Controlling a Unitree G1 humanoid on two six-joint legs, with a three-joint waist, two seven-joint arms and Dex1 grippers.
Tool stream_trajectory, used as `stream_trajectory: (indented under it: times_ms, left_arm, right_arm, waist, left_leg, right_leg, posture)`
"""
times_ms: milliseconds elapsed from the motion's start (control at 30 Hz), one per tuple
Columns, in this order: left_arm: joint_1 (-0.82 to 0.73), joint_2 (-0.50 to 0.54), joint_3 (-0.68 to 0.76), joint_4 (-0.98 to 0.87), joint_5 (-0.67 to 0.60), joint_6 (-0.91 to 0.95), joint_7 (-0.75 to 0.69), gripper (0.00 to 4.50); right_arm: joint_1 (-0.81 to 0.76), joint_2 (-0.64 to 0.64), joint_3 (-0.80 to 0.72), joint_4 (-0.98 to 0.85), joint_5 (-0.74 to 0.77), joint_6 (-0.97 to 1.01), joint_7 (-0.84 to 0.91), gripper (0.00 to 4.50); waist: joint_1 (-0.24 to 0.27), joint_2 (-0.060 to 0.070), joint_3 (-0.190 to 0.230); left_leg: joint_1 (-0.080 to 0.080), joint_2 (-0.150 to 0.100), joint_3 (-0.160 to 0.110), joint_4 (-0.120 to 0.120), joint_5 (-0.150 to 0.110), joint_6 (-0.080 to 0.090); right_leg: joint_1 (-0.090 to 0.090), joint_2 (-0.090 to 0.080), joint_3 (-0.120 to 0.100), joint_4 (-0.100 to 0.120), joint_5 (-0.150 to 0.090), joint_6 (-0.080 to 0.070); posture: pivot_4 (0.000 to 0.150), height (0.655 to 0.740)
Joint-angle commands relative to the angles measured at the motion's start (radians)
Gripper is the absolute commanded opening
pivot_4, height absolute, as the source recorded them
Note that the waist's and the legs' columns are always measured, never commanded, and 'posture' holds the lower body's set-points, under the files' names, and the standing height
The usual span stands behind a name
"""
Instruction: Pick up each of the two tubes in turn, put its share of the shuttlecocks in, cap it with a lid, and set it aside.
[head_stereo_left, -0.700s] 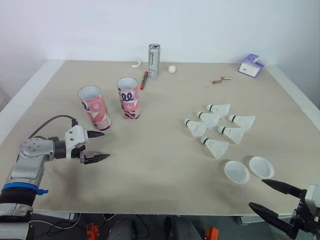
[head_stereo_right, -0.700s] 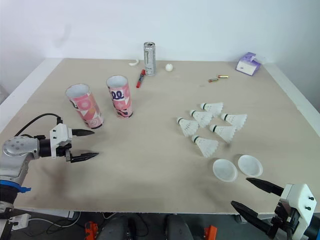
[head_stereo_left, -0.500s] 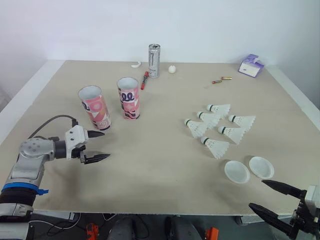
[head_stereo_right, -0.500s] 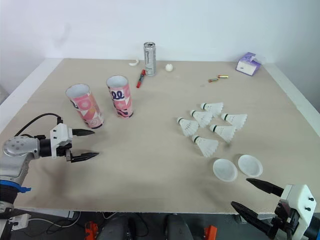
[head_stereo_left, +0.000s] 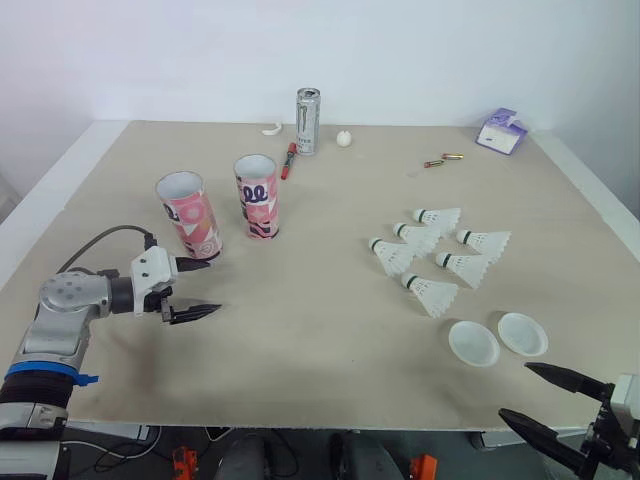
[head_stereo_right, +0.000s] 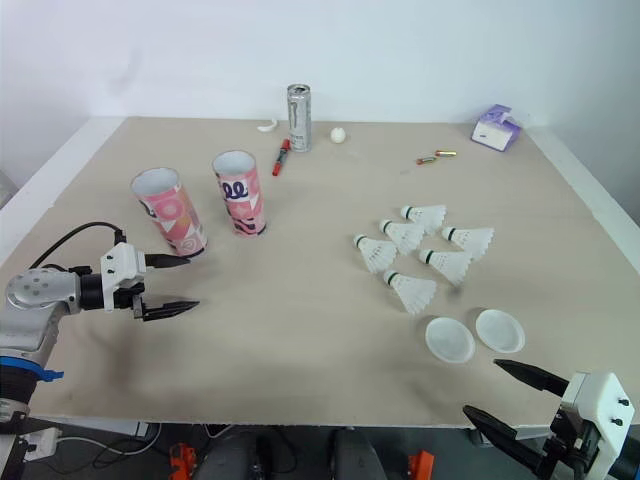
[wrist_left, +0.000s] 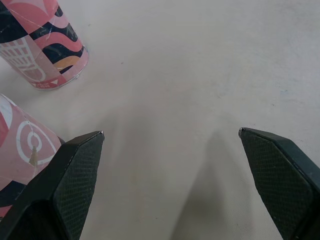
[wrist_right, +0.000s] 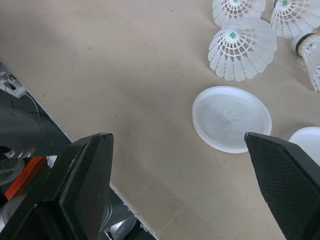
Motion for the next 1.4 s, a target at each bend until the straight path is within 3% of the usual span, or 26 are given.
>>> stream_trajectory:
  times_ms: [33, 200, 367, 533, 700, 833, 1000, 1400]
  left_arm:
    - [-0.02, -0.006, 0.014, -0.021, -0.011, 0.016, 0.02, 4.5]
    - [0.051, -0.063, 0.028, -0.138, -0.039, 0.109, 0.121, 4.5]
    - [0.174, -0.214, 0.045, -0.355, -0.08, 0.277, 0.356, 4.5]
    - [0.237, -0.321, 0.059, -0.488, -0.043, 0.352, 0.56, 4.5]
    - [0.304, -0.429, 0.107, -0.6, 0.011, 0.443, 0.833, 4.5]
    - [0.345, -0.501, 0.159, -0.69, 0.034, 0.517, 1.006, 4.5]
    - [0.37, -0.549, 0.188, -0.754, 0.058, 0.565, 1.122, 4.5]
    - [0.179, -0.509, 0.195, -0.474, 0.054, 0.508, 1.098, 4.5]
  right_arm:
    - [-0.031, -0.009, -0.016, -0.016, 0.037, 0.031, -0.036, 4.49]
    - [-0.229, -0.073, 0.041, -0.078, 0.113, 0.188, -0.189, 4.49]
    - [-0.748, -0.091, 0.376, -0.047, 0.099, 0.364, -0.361, 4.49]
    - [-1.081, 0.007, 0.642, 0.14, -0.027, 0.372, -0.36, 4.49]
    - [-1.334, 0.143, 0.827, 0.452, -0.173, 0.27, -0.291, 4.49]
    - [-1.43, 0.199, 0.868, 0.593, -0.221, 0.212, -0.233, 4.49]
    - [-1.476, 0.239, 0.871, 0.669, -0.239, 0.171, -0.182, 4.49]
    - [-1.492, 0.283, 0.858, 0.707, -0.25, 0.158, -0.155, 4.49]
  waist:
    - [0.0, 0.0, 0.0]
    - [-0.007, 0.0, 0.0]
    - [-0.012, -0.003, 0.002]
    - [-0.007, -0.005, 0.002]
    - [-0.003, -0.005, 0.002]
    - [-0.004, -0.005, 0.002]
    - [-0.003, -0.005, 0.002]
    - [-0.005, -0.005, 0.002]
  left_leg:
    - [0.0, 0.0, 0.0, 0.0, 0.0, 0.0]
    - [0.001, 0.0, 0.002, 0.0, 0.0, 0.0]
    - [0.004, 0.001, 0.002, 0.0, 0.002, 0.001]
    - [0.003, 0.002, 0.0, 0.0, 0.004, 0.0]
    - [-0.001, 0.002, 0.0, 0.0, 0.004, 0.0]
    - [-0.002, 0.001, 0.001, 0.0, 0.004, 0.0]
    - [-0.002, 0.001, 0.0, 0.0, 0.004, 0.0]
    - [-0.001, 0.002, 0.0, 0.0, 0.008, -0.002]
  right_leg:
    - [0.0, 0.0, 0.0, 0.0, 0.0, 0.0]
    - [0.0, -0.001, 0.001, 0.0, 0.002, 0.0]
    - [0.001, 0.003, 0.005, 0.0, 0.005, -0.001]
    - [0.001, 0.007, 0.006, 0.001, 0.008, -0.001]
    - [-0.002, 0.008, 0.006, 0.001, 0.013, -0.005]
    - [-0.003, 0.007, 0.007, 0.001, 0.013, -0.004]
    - [-0.003, 0.006, 0.006, 0.001, 0.013, -0.004]
    - [-0.003, 0.009, 0.006, 0.001, 0.017, -0.006]
  posture:
    - [0.15, 0.74]
    - [0.15, 0.74]
    - [0.15, 0.74]
    - [0.15, 0.74]
    - [0.15, 0.74]
    - [0.15, 0.74]
    - [0.15, 0.74]
    - [0.15, 0.74]
